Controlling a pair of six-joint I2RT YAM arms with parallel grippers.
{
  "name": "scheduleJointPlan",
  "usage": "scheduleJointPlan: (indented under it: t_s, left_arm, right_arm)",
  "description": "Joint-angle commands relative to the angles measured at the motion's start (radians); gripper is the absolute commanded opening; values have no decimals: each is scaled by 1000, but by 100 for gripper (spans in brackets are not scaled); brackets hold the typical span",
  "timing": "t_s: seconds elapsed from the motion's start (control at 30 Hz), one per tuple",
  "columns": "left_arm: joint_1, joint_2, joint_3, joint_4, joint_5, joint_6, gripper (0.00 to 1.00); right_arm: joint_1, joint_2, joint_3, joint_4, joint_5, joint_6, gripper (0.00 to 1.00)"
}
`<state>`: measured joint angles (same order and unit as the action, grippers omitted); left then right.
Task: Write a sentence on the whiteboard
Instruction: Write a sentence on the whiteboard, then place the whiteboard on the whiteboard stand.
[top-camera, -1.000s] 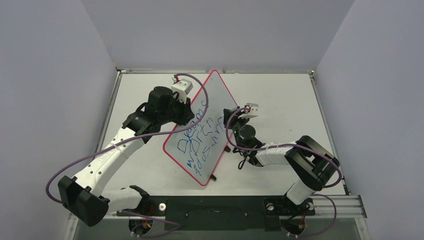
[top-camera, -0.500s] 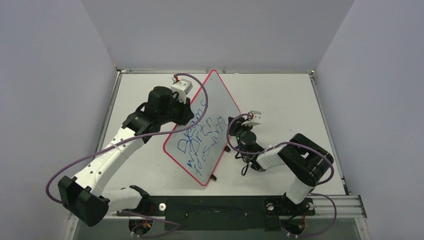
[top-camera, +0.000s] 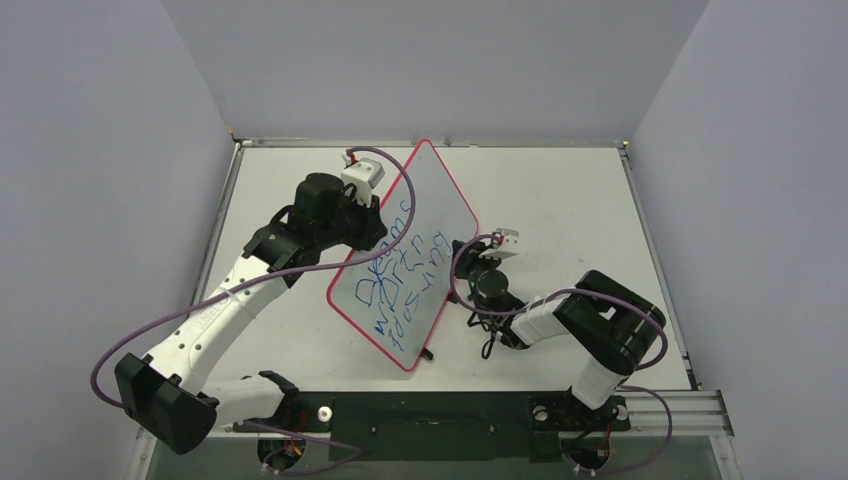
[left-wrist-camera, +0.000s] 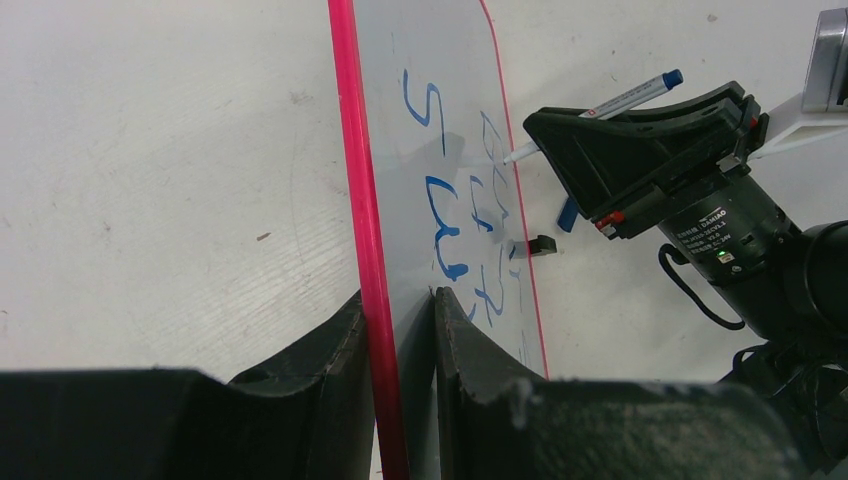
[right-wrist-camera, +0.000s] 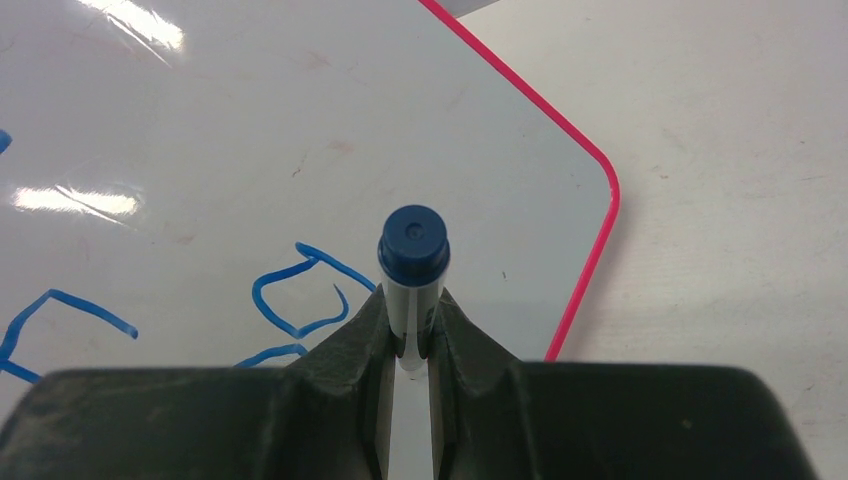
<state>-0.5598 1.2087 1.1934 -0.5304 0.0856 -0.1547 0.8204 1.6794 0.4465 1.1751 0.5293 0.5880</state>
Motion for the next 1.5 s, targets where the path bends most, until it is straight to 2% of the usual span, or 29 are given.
scheduleJointPlan:
  t_s: [0.0, 0.2, 0.57, 0.73, 1.0, 1.17, 1.47]
  left_arm:
    - [1, -29, 9, 99, -44, 96, 0]
    - [1, -28, 9, 98, -46, 97, 0]
    - [1, -19, 8, 96, -51, 96, 0]
    - [-2, 24, 79, -15, 45, 65, 0]
    - [-6, 7, 115, -129, -11, 35, 0]
    - [-5, -48, 80, -146, -27, -12, 0]
    - [-5, -93, -81, -80, -74, -65, 0]
  right_arm:
    - [45, -38, 19, -6, -74, 34, 0]
    - [49, -135, 2, -37, -62, 7, 0]
    - [97, -457, -38, -207, 22, -120, 0]
    - [96, -561, -71, -259, 59, -148, 0]
    - [86, -684, -108, -334, 83, -173, 0]
    - [82, -720, -128, -360, 90, -172, 0]
    - [82, -740, -157, -368, 97, -159, 0]
